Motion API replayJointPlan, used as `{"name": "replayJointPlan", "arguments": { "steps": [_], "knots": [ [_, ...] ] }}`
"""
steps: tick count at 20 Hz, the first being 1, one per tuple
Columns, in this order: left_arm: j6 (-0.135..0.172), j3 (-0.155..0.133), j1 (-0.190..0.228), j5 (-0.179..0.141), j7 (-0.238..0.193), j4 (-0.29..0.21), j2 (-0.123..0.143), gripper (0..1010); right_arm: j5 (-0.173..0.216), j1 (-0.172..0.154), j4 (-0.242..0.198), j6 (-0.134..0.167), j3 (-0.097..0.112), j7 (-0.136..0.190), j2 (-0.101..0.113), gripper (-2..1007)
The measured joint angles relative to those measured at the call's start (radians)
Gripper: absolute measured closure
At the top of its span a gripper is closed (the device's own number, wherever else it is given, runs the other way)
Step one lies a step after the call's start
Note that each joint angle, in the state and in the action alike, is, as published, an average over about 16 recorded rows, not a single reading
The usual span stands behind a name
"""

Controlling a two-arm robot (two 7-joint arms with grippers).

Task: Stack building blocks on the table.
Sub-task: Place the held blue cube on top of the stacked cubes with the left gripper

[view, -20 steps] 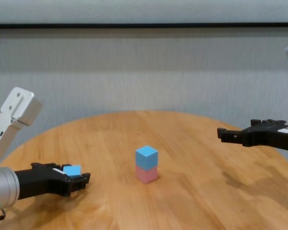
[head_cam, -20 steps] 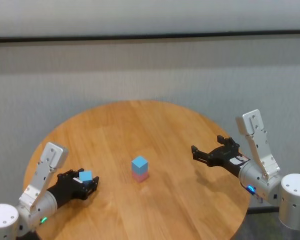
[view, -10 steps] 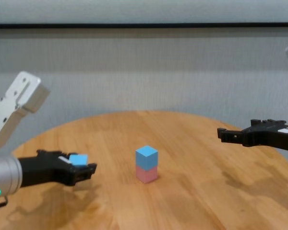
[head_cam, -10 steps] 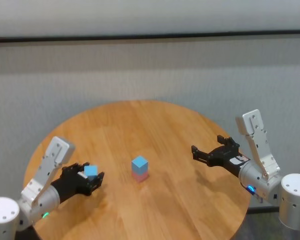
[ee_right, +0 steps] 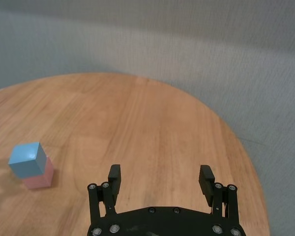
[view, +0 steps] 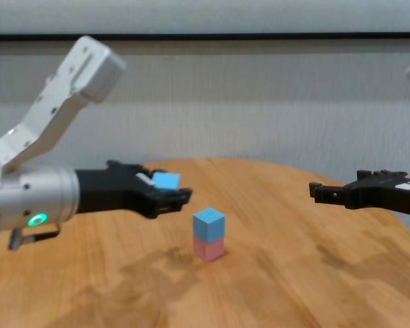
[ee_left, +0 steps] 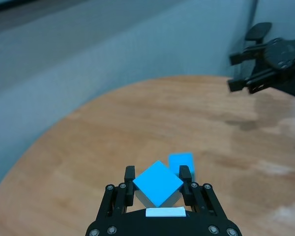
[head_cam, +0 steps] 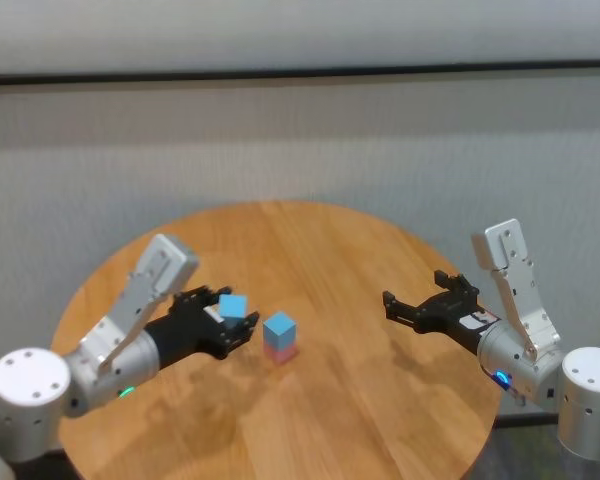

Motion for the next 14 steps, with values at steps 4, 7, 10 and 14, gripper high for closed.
{"name": "replayJointPlan", "arguments": {
  "steps": [4,7,10,14],
  "knots": [
    [-0.007,0.031,-0.034,0.006,-0.016,0.007,-0.010,444,0.000,0.000,0.000,0.000,0.000,0.000,0.000,5],
    [-0.015,0.050,-0.060,0.009,-0.026,0.028,-0.020,444,0.000,0.000,0.000,0.000,0.000,0.000,0.000,5],
    [-0.026,0.066,-0.087,0.009,-0.035,0.063,-0.034,444,0.000,0.000,0.000,0.000,0.000,0.000,0.000,5],
    [-0.039,0.079,-0.121,0.002,-0.046,0.116,-0.055,444,0.000,0.000,0.000,0.000,0.000,0.000,0.000,5]
  ]
}}
